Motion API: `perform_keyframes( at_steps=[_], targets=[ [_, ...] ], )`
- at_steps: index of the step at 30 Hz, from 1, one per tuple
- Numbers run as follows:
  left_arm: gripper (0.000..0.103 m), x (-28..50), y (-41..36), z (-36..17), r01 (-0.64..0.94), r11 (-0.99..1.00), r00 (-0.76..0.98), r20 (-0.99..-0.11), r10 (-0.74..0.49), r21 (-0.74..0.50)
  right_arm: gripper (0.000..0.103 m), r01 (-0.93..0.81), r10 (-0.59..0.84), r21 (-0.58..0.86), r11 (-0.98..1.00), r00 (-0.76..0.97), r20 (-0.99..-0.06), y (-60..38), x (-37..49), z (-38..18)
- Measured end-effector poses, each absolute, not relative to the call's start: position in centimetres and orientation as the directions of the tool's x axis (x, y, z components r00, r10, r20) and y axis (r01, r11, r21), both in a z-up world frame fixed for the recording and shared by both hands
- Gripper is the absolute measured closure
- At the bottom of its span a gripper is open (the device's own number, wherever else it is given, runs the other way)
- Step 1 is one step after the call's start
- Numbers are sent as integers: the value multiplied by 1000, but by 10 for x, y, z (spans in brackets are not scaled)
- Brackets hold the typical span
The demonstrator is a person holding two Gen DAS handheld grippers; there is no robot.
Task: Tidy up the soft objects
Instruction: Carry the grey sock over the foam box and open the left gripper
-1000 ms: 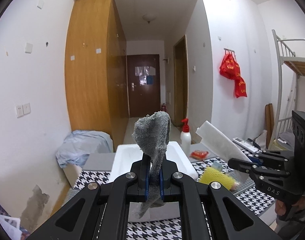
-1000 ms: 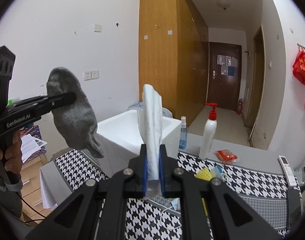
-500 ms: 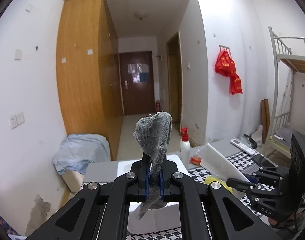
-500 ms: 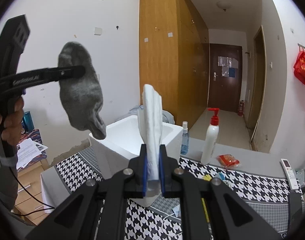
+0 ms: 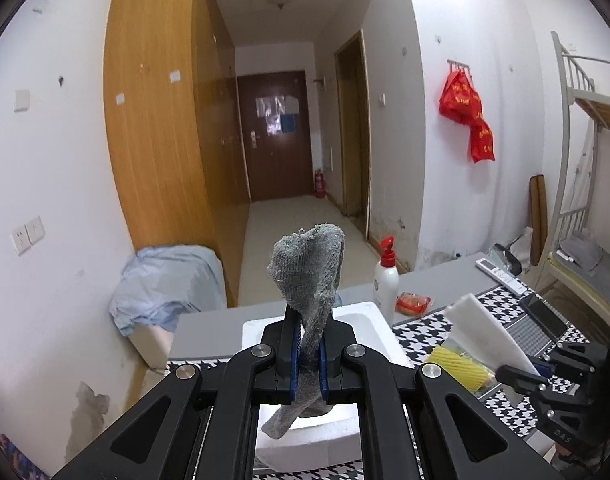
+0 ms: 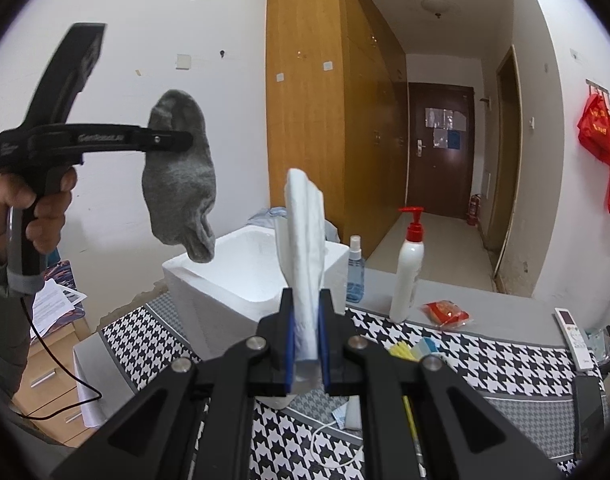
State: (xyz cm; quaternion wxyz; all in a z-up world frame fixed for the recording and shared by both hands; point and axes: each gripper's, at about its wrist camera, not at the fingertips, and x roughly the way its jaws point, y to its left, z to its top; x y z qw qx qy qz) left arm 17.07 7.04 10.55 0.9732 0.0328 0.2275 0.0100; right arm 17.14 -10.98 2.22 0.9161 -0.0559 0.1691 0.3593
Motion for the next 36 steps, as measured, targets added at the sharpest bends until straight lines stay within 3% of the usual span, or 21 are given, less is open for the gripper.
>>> perform_keyframes(
  at_steps=[24, 26, 28, 30, 34, 36],
  targets=[
    [92, 235, 89, 51, 27, 999, 756, -654, -36, -25, 90, -663, 614, 4, 749, 691, -382, -98, 190, 20],
    [81, 237, 89, 45, 45, 998, 741, -669, -58, -37, 90, -663, 612, 3, 749, 690, -388, -96, 192, 19],
    [59, 236, 89, 40, 52, 998, 735, -675, -64, -38, 90, -664, 611, 1, 748, 688, -391, -93, 193, 19],
    [51, 236, 91, 38, 56, 998, 733, -677, -69, -42, 90, -665, 611, -2, 747, 688, -392, -90, 194, 19],
    [14, 228, 93, 39, 52, 998, 756, -652, -53, -21, 90, -671, 616, -3, 741, 682, -395, -84, 198, 19],
    [2, 222, 95, 42, 34, 999, 776, -630, -31, -7, 90, -672, 616, -3, 740, 680, -398, -82, 200, 18]
  ],
)
